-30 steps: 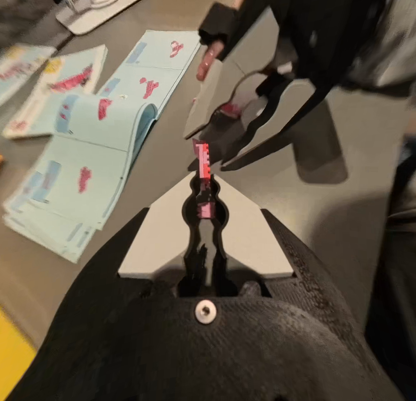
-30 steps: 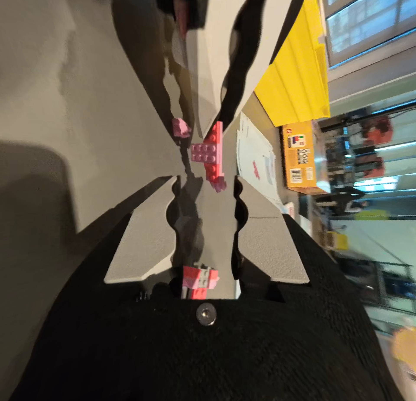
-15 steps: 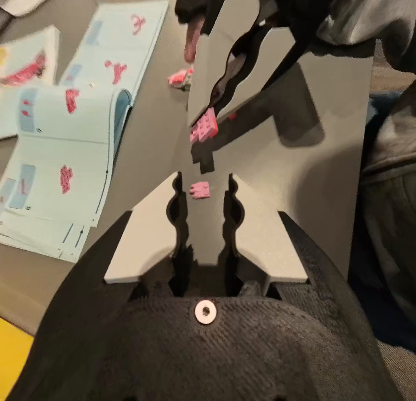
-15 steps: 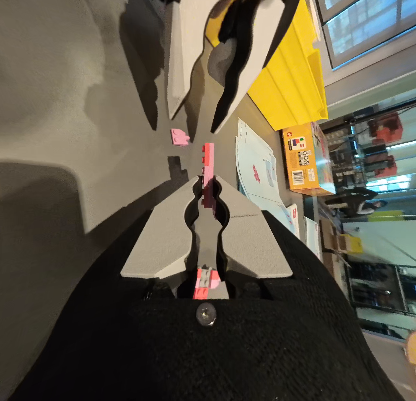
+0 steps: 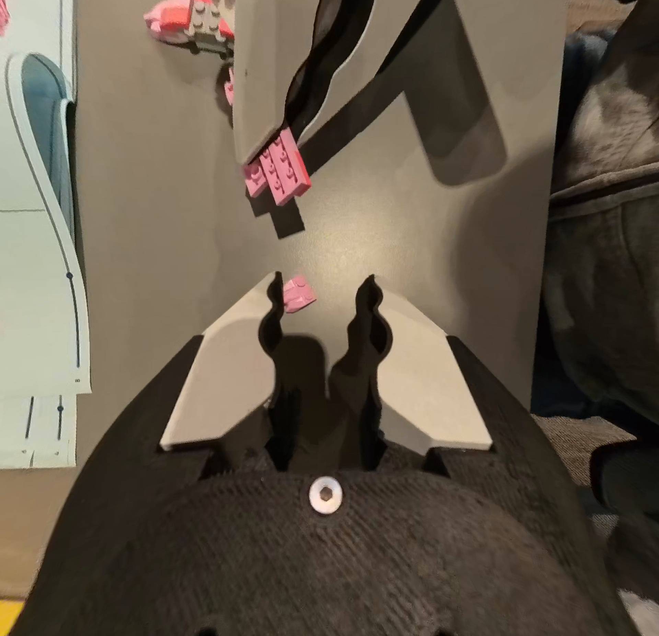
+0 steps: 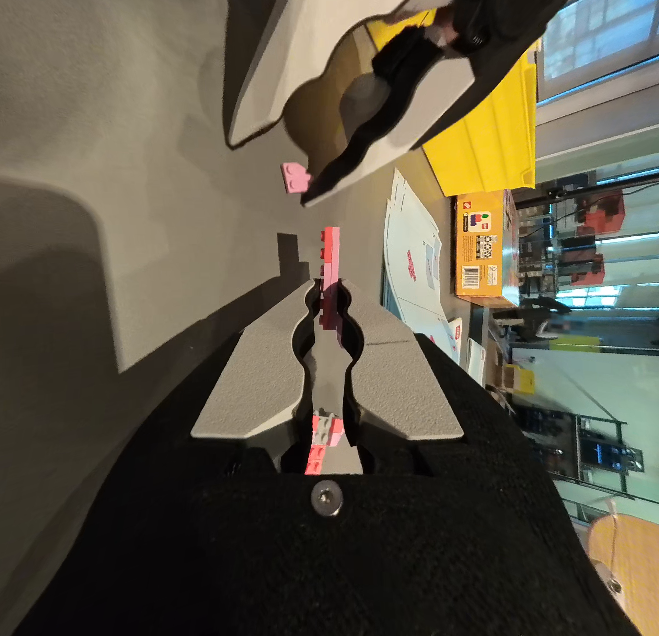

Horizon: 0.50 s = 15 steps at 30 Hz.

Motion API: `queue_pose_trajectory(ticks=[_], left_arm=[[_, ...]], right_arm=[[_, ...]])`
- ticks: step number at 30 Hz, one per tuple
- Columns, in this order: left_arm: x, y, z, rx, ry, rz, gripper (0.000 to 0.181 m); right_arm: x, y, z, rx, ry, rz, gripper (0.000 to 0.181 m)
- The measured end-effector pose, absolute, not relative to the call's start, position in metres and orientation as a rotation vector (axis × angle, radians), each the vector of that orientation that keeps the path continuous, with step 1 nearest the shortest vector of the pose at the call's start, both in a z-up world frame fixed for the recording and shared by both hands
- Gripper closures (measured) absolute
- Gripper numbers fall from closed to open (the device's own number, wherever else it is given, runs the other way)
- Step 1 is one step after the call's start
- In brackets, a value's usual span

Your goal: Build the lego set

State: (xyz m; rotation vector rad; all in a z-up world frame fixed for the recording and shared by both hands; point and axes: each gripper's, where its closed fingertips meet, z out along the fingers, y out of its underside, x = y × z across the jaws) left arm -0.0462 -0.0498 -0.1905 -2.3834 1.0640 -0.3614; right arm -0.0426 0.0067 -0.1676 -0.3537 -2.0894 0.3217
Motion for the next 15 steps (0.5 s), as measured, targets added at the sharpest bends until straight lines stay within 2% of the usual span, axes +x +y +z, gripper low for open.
queue_pose_trajectory(ticks=[1, 4, 10, 15], left_arm=[[-0.048, -0.053, -0.19, -2.406, 1.071, -0.356, 0.136], [-0.057, -0.058, -0.19, -2.447, 1.075, -0.315, 0.14], [-0.06, -0.052, -0.19, -2.431, 1.007, -0.301, 0.16], [-0.06, -0.054, -0.191, -2.419, 0.986, -0.278, 0.165]], right_arm=[[-0.043, 0.007, -0.169, -0.35, -2.093, 0.317, 0.175], [-0.043, 0.004, -0.17, -0.324, -2.092, 0.296, 0.175], [-0.045, -0.007, -0.17, -0.263, -2.07, 0.289, 0.175], [-0.044, -0.005, -0.176, -0.283, -2.101, 0.272, 0.175]])
